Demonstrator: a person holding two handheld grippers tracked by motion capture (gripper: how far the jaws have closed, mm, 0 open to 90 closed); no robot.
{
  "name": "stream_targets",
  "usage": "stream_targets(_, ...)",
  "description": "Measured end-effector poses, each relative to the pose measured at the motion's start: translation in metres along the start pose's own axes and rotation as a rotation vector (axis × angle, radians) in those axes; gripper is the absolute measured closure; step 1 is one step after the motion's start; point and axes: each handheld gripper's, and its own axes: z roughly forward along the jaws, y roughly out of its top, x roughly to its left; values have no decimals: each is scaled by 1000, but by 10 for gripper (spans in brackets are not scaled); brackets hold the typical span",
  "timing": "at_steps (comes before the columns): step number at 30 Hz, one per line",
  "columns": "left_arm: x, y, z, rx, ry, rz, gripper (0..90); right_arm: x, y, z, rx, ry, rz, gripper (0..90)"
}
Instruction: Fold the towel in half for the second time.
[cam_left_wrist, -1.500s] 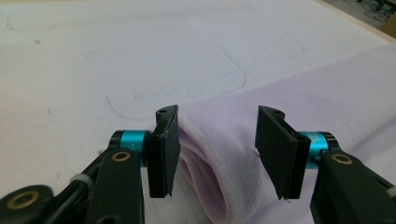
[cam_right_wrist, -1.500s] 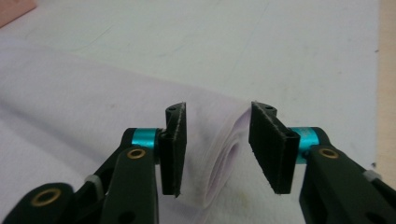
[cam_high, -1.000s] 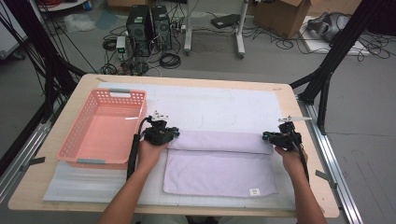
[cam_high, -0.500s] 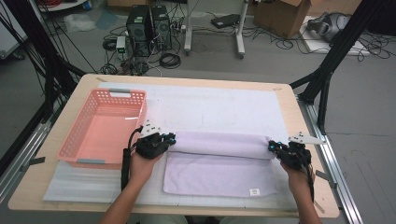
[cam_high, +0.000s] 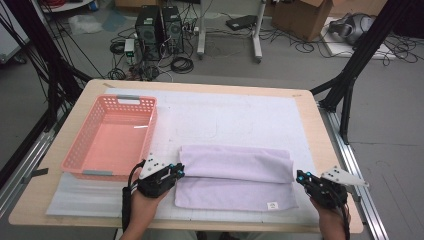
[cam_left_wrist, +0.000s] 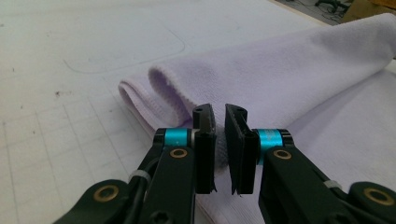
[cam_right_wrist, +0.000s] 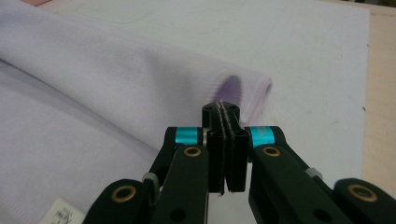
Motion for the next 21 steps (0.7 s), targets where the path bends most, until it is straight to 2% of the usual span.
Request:
stream_targets(2,-3,-5,-1,12,4,6,814,-1,-5,-6,-4,2,8,888)
stream_targets(4,-5,-8,-2,17,15,-7,770,1,-6,-9,-10,8,20,765)
stream_targets(5,-5,-8,-2,14,17,-21,709,2,-6,-8,-10,6,34,712)
stream_targets(9,0,-3,1,3,30,-74,522,6,0,6,5,-7,43,569)
stream_targets(12,5,2,9,27,42,-92,495,12,9,19,1,-14,36,517)
stream_targets(14,9,5,18,61,37,-111,509,13,15,28,12,-29,27,557)
stream_targets(15,10,6,21,80,34,-114,543,13,18,31,22,-28,30,635)
stream_targets(16,11,6,24,96,32,-124,606,13,19,35,31,-28,26,714)
stream_targets(17,10,7,25,102,29,-117,712,12,19,37,41,-20,31,814)
stream_targets(18,8,6,25,97,33,-103,816,12,19,38,43,-23,23,856)
stream_targets(19,6,6,24,90,30,-94,858,12,18,38,42,-25,18,862)
stream_targets(21,3,6,20,80,16,-78,866,12,15,34,47,-19,-1,866)
